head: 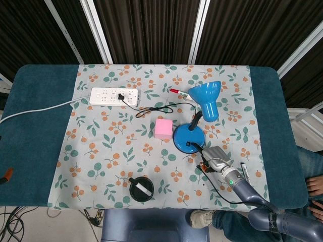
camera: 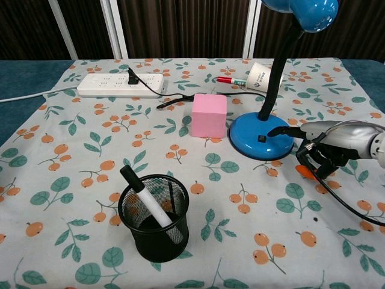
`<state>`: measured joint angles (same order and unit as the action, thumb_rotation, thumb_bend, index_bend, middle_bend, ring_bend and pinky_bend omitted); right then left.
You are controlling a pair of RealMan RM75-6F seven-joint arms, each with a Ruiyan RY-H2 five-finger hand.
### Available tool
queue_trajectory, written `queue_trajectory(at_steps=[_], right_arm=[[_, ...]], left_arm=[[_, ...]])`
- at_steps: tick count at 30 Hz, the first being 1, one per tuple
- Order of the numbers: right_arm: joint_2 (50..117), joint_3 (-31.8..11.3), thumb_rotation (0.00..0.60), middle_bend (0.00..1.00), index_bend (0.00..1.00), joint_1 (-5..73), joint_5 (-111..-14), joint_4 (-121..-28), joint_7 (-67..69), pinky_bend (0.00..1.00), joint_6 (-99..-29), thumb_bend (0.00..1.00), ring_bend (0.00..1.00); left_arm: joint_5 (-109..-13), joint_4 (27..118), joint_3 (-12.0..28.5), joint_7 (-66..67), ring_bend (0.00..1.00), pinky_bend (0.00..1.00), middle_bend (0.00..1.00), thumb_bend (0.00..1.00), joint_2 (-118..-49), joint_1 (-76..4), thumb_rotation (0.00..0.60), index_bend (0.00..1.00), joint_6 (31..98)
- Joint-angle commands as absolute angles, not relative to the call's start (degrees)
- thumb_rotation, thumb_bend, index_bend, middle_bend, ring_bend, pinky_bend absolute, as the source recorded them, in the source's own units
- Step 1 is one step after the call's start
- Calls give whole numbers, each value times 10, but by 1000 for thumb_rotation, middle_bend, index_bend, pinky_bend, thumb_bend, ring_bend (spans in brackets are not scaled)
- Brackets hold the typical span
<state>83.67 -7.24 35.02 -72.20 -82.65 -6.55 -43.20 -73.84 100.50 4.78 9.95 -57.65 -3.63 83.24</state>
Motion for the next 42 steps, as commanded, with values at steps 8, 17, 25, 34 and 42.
queue_trajectory(at_steps=[8, 17, 25, 34, 42], right_arm=[[846, -70, 600, 728, 33, 357, -710, -821, -73, 898, -435, 562, 775], [850, -68, 600, 728, 33, 364, -702, -823, -81, 928, -437, 562, 775], [854, -65, 600, 728, 33, 371, -693, -822, -89, 952, -436, 562, 775], [852, -57, 600, 728, 35, 377, -681, -821, -102, 975, -428, 562, 775], [850, -48, 600, 728, 133, 387, -669, -818, -122, 997, -416, 562, 775]], left_arm=[[-738, 1004, 48, 100, 0, 98, 44, 279, -577, -37, 600, 35, 832], [-737, 1004, 48, 99, 0, 98, 44, 279, -576, -37, 600, 35, 832], [-737, 1004, 48, 98, 0, 98, 44, 279, -576, -37, 600, 35, 832], [-737, 1004, 48, 98, 0, 98, 44, 279, -576, -36, 600, 35, 833], [-737, 1005, 48, 100, 0, 98, 44, 280, -576, -36, 600, 36, 833]])
